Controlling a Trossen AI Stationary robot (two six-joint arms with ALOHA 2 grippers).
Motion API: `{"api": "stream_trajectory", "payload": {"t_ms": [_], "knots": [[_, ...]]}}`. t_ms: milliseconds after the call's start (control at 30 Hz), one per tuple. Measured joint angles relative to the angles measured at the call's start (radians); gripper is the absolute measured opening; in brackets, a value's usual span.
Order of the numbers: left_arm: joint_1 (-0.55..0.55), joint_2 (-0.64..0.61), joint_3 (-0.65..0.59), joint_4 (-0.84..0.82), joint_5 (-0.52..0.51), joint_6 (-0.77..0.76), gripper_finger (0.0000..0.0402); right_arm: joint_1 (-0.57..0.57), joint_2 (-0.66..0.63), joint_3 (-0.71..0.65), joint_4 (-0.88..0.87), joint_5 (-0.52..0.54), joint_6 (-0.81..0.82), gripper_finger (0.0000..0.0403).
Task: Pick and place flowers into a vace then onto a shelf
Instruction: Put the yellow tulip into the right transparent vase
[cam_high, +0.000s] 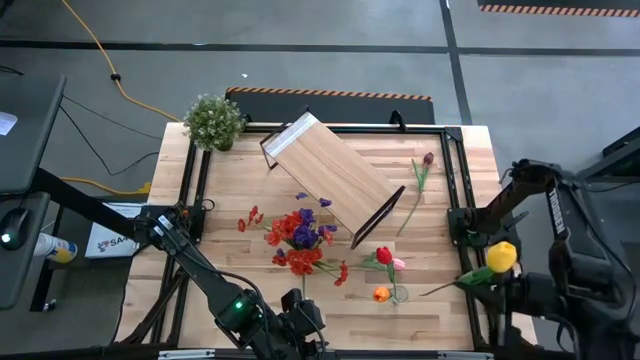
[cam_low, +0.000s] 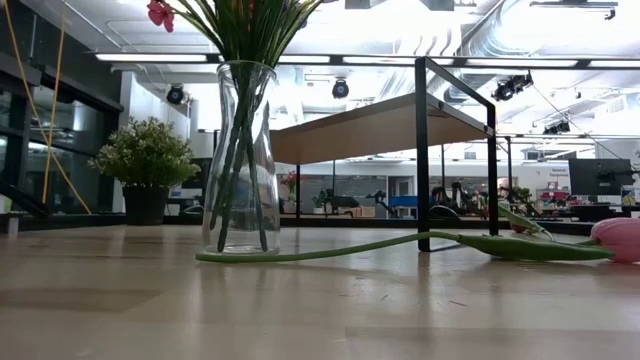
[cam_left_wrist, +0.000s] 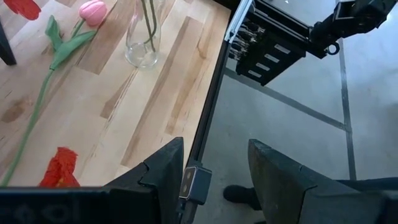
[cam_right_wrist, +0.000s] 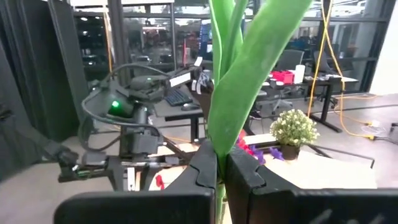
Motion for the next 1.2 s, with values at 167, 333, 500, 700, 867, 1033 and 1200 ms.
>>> {"api": "stream_trajectory", "payload": {"t_ms": [167, 333, 500, 700, 867, 1033, 1200], "knots": [[0.0, 0.0, 0.0, -0.001, 0.0, 0.0, 0.0211, -0.03, 0.002, 0.0, -0.007, -0.001, 0.001, 0.0002], [0.0, 0.0, 0.0, -0.001, 0.0, 0.0, 0.0211, -0.06, 0.006, 0.0, -0.055, -0.008, 0.028, 0.0001], [0.0, 0.0, 0.0, -0.001, 0.0, 0.0, 0.0211, -0.066, 0.024, 0.0, -0.087, -0.008, 0.044, 0.0001], [0.0, 0.0, 0.0, -0.001, 0.0, 0.008, 0.0211, -0.064, 0.054, 0.0, -0.137, -0.038, 0.086, 0.0001], [0.0, 0.0, 0.0, -0.001, 0.0, 0.01, 0.0211, -0.064, 0.082, 0.0, -0.177, -0.056, 0.094, 0.0001], [0.0, 0.0, 0.0, -0.001, 0.001, 0.01, 0.0211, -0.064, 0.103, 0.0, -0.249, -0.087, 0.132, 0.0001], [0.0, 0.0, 0.0, -0.001, 0.001, 0.009, 0.0211, -0.064, 0.123, 0.0, -0.314, -0.093, 0.152, 0.0001]]}}
